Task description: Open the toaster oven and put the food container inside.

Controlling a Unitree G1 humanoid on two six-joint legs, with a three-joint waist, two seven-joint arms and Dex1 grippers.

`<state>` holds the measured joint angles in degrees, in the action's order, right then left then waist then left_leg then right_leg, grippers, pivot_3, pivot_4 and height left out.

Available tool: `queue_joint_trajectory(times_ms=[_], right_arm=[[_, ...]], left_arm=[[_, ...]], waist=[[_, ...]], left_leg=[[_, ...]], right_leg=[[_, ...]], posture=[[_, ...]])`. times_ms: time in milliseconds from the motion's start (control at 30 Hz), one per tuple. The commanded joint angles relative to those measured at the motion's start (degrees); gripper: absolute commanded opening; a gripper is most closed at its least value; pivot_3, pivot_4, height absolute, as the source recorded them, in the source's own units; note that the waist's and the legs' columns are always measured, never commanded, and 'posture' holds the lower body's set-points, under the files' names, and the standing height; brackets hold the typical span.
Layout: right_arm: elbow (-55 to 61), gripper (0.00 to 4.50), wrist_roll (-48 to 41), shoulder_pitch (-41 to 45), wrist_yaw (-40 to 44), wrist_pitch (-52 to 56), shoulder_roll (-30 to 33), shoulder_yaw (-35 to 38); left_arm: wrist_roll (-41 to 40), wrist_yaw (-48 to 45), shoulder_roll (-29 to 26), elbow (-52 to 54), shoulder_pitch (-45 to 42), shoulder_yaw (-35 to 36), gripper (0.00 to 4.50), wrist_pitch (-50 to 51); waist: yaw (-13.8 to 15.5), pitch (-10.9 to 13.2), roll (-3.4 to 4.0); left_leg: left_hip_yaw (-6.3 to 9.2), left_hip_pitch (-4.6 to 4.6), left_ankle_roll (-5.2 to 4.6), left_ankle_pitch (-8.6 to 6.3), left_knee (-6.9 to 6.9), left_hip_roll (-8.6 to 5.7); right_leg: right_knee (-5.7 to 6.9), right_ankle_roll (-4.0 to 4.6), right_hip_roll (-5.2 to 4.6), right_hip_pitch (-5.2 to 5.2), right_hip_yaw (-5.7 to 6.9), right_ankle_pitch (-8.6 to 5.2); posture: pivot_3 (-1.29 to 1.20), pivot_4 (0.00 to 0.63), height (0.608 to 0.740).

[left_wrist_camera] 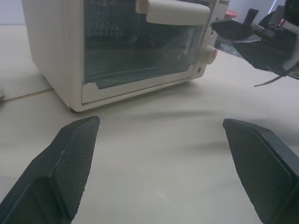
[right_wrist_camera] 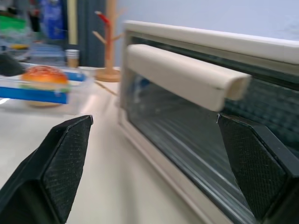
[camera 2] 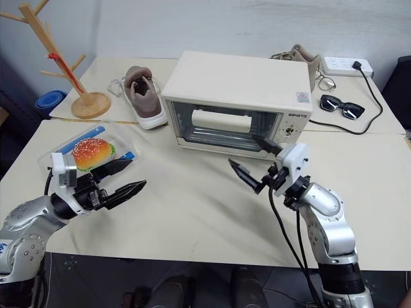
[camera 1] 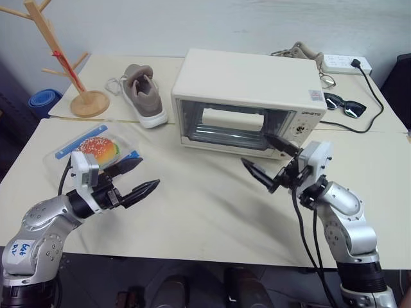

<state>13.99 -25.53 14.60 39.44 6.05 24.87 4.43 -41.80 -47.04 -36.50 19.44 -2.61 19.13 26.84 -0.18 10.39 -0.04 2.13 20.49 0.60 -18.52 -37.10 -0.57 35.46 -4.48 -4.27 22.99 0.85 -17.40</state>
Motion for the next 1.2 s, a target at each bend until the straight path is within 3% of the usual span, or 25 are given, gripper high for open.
queue_joint_trajectory(times_ms=[33, 267, 467, 567, 667, 967, 1200], right_arm=[[0.8, 4.44, -0.1, 1.6, -0.7, -0.2, -0.7, 0.3], [0.7, 4.44, -0.9, 4.3, 2.4, -0.7, -2.1, -2.0], [4.9, 4.44, 1.2, -1.1, 8.2, -2.5, 1.5, -4.9], [4.8, 4.5, 3.4, -3.8, 10.8, -5.5, 3.7, -5.7], [4.4, 4.5, 4.4, -4.8, 11.8, -7.4, 4.4, -6.1], [3.5, 4.5, 6.5, -4.9, 12.2, -10.0, 4.5, -6.6], [4.9, 4.5, 7.3, -9.6, 11.6, -11.6, 6.0, -4.8]], left_arm=[[-1.0, -0.1, -0.3, 1.4, -1.6, 0.1, 4.5, -0.1], [-0.3, 0.8, 0.6, 1.5, -2.5, 0.0, 4.5, -0.7], [-0.9, 0.6, -0.8, -0.7, -4.3, 2.0, 4.5, -0.6], [-2.6, 0.3, -1.2, -3.4, -8.2, 2.5, 3.92, 0.7], [-2.2, 1.3, -0.4, -8.4, -14.6, 2.4, 3.05, 0.0], [10.3, -3.0, 3.9, -27.5, -31.1, -9.0, 0.18, -9.8], [14.6, -7.7, 8.3, -32.6, -35.2, -14.9, 0.08, -14.2]], waist=[[0.0, 0.0, 0.0], [0.0, 0.0, 0.0], [0.0, 0.0, -0.01], [0.0, 0.0, -0.04], [0.1, 0.1, -0.1], [0.0, 0.1, -0.13], [0.2, 0.1, -0.18]], left_leg=[[0.0, 0.01, 0.0, 0.0, 0.0, 0.0], [-0.08, 0.03, 0.02, 0.01, 0.0, 0.0], [-0.17, 0.49, 0.12, 0.07, -0.06, 0.01], [-0.19, 0.56, 0.35, 0.2, -0.11, 0.01], [-0.19, 0.56, 0.31, 0.21, -0.23, 0.0], [-0.35, 0.61, 0.45, 0.32, -0.26, 0.1], [-0.52, 0.68, 0.45, 0.3, -0.29, 0.2]], right_leg=[[0.01, 0.0, 0.0, 0.01, 0.0, 0.0], [0.08, 0.0, 0.04, 0.12, -0.07, 0.0], [0.23, -0.01, 0.09, 0.65, -0.15, 0.0], [0.26, -0.02, 0.13, 0.69, -0.14, 0.01], [0.35, -0.04, 0.15, 0.67, -0.15, 0.02], [0.5, -0.11, 0.43, 0.71, -0.21, 0.06], [0.45, -0.14, 0.62, 0.78, -0.37, 0.08]], posture=[[0.0, 0.15, 0.74], [0.0, 0.15, 0.74], [0.0, 0.15, 0.74], [0.0, 0.15, 0.74], [0.0, 0.15, 0.74], [0.0, 0.15, 0.74], [0.0, 0.15, 0.74]])
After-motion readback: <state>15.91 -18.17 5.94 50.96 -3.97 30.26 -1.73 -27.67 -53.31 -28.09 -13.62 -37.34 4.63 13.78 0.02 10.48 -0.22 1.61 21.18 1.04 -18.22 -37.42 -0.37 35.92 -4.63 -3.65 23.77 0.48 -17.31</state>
